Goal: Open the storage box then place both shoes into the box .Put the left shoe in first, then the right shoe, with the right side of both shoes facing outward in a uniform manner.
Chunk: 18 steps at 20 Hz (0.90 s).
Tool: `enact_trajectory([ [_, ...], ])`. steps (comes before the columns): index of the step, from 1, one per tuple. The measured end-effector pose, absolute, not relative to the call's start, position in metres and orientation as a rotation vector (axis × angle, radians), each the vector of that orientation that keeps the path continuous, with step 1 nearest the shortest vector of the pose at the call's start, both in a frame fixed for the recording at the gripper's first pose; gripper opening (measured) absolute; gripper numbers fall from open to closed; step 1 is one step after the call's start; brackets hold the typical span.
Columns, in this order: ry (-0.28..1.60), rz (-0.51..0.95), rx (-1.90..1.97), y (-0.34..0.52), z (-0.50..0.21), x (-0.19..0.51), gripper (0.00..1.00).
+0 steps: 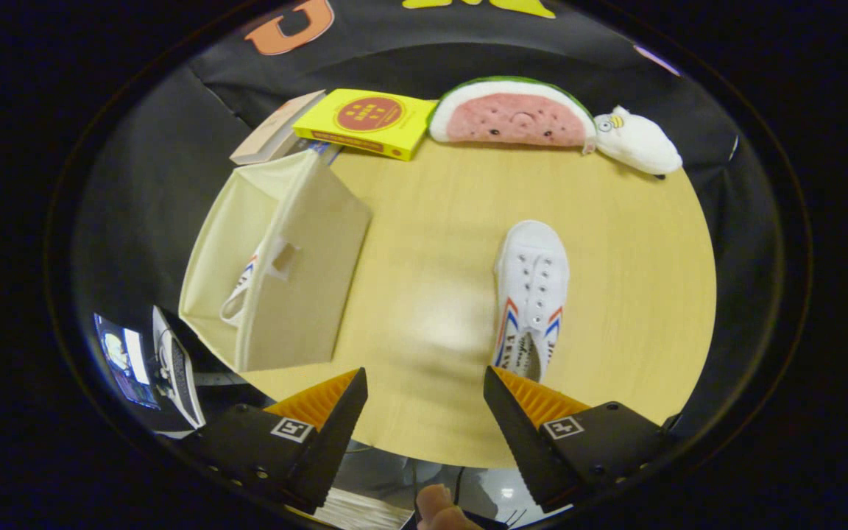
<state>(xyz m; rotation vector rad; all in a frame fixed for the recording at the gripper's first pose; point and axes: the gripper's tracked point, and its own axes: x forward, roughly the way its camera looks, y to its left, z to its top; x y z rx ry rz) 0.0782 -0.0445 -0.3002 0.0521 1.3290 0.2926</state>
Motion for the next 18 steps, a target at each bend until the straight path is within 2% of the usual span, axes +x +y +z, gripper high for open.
enact_trajectory([
  [6, 1.354, 0.194, 0.011, -0.114, -0.348, 0.095, 0.97],
  [17, 1.323, 0.133, -0.146, -0.149, -0.404, 0.138, 0.97],
  [18, 1.313, 0.139, -0.146, -0.147, -0.405, 0.141, 0.92],
])
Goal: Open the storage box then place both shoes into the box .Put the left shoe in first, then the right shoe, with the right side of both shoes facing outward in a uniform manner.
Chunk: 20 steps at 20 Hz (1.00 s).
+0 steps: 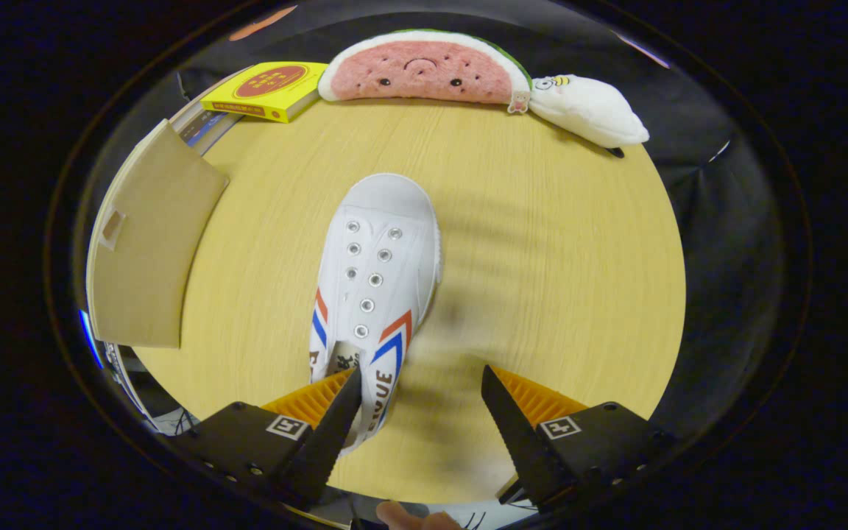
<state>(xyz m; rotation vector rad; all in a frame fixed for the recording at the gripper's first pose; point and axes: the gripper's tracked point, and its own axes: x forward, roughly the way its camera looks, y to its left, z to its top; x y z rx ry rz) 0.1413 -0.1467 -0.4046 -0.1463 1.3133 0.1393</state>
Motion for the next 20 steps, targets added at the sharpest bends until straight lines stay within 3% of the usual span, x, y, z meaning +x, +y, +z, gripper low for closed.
enact_trajectory([
  [2, 1.305, 0.154, -0.147, -0.140, -0.409, 0.143, 0.82],
  [5, 1.323, 0.173, -0.127, -0.130, -0.418, 0.146, 0.49],
  [6, 1.325, 0.169, -0.113, -0.129, -0.418, 0.146, 0.28],
  [7, 1.322, 0.165, -0.112, -0.128, -0.417, 0.149, 0.20],
  [8, 1.317, 0.154, -0.114, -0.130, -0.417, 0.148, 0.20],
  [10, 1.317, 0.151, -0.074, -0.131, -0.418, 0.147, 0.01],
  [20, 1.280, 0.303, 0.364, -0.116, -0.396, 0.126, 0.01],
])
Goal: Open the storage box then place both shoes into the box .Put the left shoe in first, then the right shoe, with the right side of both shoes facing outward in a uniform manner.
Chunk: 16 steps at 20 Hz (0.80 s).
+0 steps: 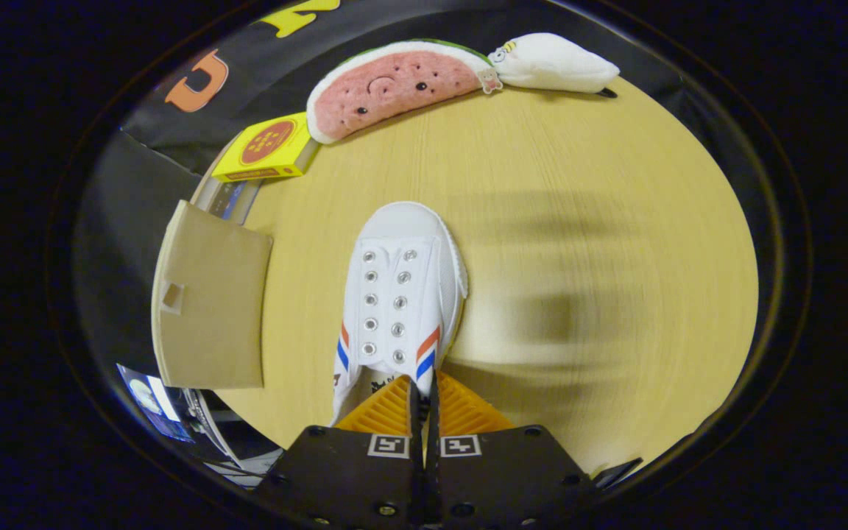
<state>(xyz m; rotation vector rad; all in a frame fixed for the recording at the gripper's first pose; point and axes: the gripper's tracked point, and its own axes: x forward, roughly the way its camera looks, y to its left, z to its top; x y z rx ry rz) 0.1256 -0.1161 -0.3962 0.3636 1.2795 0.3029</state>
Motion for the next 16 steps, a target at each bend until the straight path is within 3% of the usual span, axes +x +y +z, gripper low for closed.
enact_trajectory([
  [9, 1.168, 0.360, 0.416, -0.075, -0.295, 0.096, 0.01],
  [16, 1.111, 0.407, 0.315, 0.011, -0.211, 0.089, 0.01],
])
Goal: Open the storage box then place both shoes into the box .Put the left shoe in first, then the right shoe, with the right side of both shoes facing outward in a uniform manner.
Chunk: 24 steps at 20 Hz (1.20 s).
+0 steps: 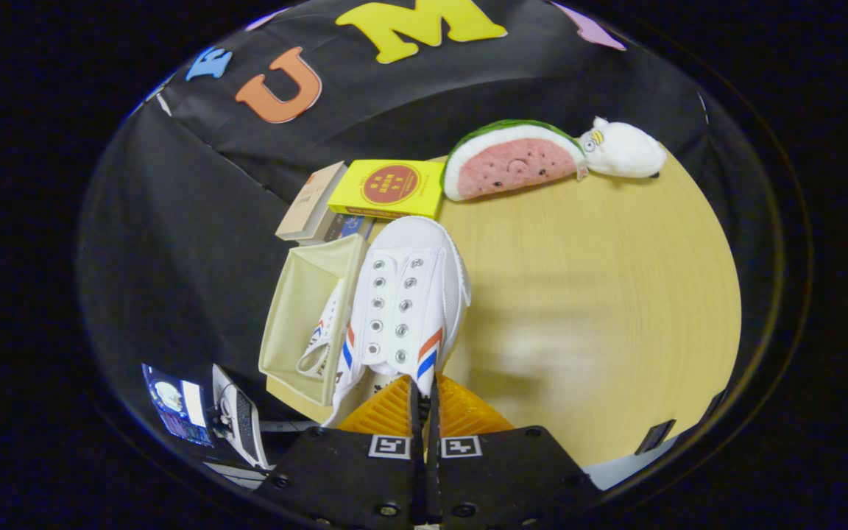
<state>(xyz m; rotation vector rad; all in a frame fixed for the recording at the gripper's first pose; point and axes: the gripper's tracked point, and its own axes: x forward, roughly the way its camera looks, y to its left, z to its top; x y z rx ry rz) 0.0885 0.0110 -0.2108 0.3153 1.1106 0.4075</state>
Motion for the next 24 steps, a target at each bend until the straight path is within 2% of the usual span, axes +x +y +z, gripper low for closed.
enact_trajectory([
  [5, 1.110, 0.420, 0.319, 0.093, -0.186, 0.092, 0.00],
  [12, 1.076, 0.262, 0.231, 0.172, -0.214, 0.106, 0.00],
  [15, 1.031, 0.167, 0.166, 0.184, -0.235, 0.112, 0.01],
  [24, 0.970, 0.017, 0.114, 0.182, -0.274, 0.124, 0.00],
])
